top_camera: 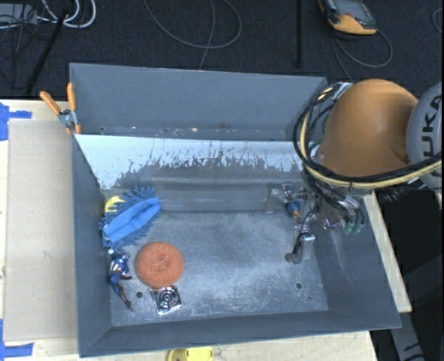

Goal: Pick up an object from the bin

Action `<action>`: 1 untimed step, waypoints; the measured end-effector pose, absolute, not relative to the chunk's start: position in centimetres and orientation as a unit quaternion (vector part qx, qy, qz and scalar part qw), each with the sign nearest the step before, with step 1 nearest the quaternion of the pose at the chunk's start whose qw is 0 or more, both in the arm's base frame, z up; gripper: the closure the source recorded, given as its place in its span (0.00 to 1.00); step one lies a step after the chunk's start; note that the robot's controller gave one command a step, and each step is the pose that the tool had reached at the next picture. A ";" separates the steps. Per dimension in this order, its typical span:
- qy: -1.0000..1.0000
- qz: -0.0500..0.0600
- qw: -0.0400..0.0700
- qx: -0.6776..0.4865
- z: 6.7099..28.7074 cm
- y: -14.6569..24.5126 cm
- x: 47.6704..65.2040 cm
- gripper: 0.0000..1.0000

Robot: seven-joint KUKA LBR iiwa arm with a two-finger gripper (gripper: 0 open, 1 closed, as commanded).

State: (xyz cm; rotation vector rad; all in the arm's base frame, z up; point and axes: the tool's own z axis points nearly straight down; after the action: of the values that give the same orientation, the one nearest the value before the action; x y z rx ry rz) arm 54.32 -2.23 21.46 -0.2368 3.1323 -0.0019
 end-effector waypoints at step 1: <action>0.984 0.000 0.001 -0.179 17.3 1.4 54.2 0.00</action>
Offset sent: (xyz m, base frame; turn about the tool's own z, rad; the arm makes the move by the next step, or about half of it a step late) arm 0.0200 0.1233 -0.0280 0.0268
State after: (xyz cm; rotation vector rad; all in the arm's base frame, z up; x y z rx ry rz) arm 54.24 1.36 17.30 -0.5623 3.0885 -0.0001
